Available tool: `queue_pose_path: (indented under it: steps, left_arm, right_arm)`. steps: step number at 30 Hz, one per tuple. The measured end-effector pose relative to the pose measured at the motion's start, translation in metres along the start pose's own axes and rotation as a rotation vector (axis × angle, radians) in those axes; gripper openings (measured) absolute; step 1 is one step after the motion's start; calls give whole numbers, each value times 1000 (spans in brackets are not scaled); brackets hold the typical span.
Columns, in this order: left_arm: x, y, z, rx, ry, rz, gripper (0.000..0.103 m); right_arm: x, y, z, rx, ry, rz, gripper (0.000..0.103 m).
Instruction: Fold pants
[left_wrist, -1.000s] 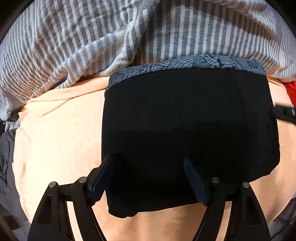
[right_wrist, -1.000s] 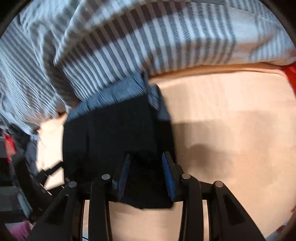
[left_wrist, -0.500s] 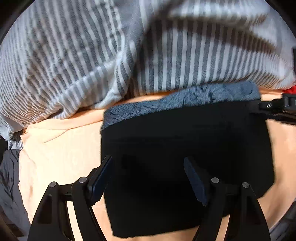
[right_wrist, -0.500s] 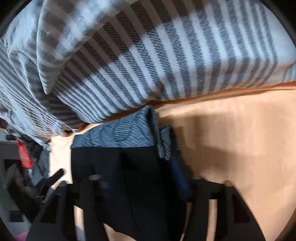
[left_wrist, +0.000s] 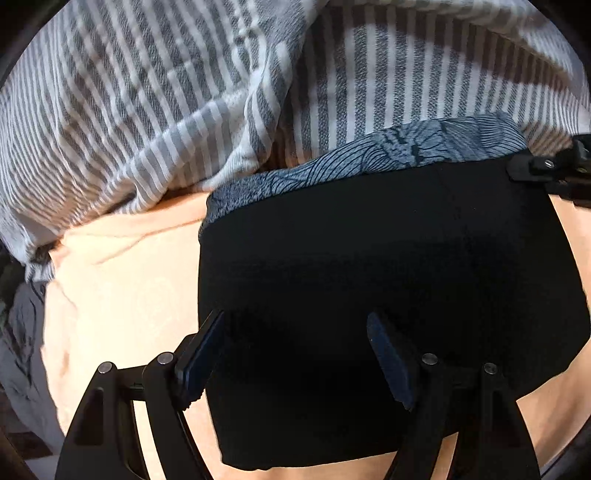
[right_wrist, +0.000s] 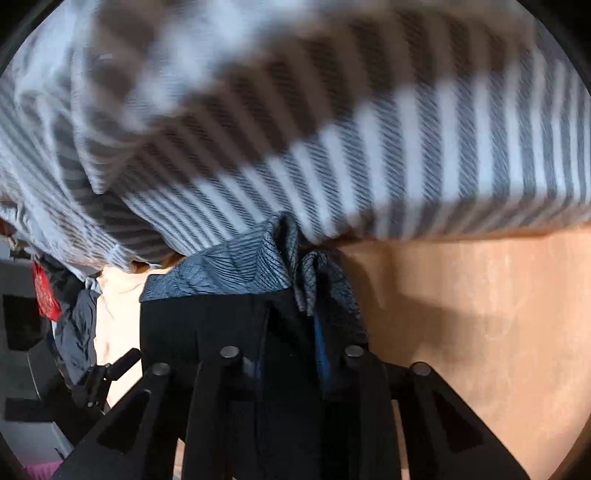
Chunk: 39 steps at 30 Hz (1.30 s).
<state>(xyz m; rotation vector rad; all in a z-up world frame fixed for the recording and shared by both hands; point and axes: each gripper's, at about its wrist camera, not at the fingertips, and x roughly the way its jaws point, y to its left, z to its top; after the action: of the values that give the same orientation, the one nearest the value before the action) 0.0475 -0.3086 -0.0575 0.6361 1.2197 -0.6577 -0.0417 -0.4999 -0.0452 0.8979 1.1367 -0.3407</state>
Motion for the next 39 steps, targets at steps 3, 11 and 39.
queue_pose_path:
  steps: [3, 11, 39]
  left_arm:
    - [5, 9, 6, 2, -7, -10, 78]
    - [12, 23, -1, -6, -2, -23, 78]
    - [3, 40, -7, -38, 14, -81, 85]
  right_arm:
    - [-11, -4, -7, 19, 8, -18, 28]
    - [-56, 25, -51, -109, -32, -107, 28]
    - [-24, 28, -93, -137, 88, -93, 40]
